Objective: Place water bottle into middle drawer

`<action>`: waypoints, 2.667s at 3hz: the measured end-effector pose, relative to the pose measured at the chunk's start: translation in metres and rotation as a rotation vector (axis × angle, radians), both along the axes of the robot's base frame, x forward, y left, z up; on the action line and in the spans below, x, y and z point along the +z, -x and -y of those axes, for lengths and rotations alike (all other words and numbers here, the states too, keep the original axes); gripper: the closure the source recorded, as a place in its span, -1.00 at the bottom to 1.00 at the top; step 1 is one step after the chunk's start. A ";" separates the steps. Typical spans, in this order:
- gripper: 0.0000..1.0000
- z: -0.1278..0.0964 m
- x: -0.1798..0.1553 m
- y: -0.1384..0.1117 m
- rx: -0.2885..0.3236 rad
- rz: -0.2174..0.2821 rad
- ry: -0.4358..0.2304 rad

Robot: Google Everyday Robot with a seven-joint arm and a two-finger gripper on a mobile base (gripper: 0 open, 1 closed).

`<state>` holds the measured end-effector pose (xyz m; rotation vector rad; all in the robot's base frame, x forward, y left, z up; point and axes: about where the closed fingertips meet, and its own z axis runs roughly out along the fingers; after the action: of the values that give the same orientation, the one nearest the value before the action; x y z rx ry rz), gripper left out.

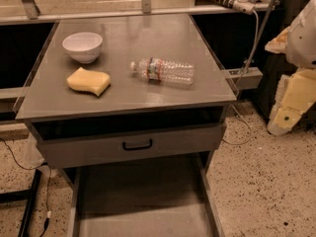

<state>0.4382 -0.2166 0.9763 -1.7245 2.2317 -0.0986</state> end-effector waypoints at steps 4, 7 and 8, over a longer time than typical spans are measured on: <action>-1.00 -0.080 -0.003 -0.057 0.162 0.171 -0.058; -1.00 -0.110 -0.027 -0.147 0.240 0.194 -0.204; -1.00 -0.115 -0.048 -0.169 0.222 0.167 -0.226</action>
Offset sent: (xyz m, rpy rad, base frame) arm 0.0263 0.0506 0.0010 -0.0254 -0.1126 0.0810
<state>0.6067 -0.1017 0.9281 -1.7554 1.8444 0.0563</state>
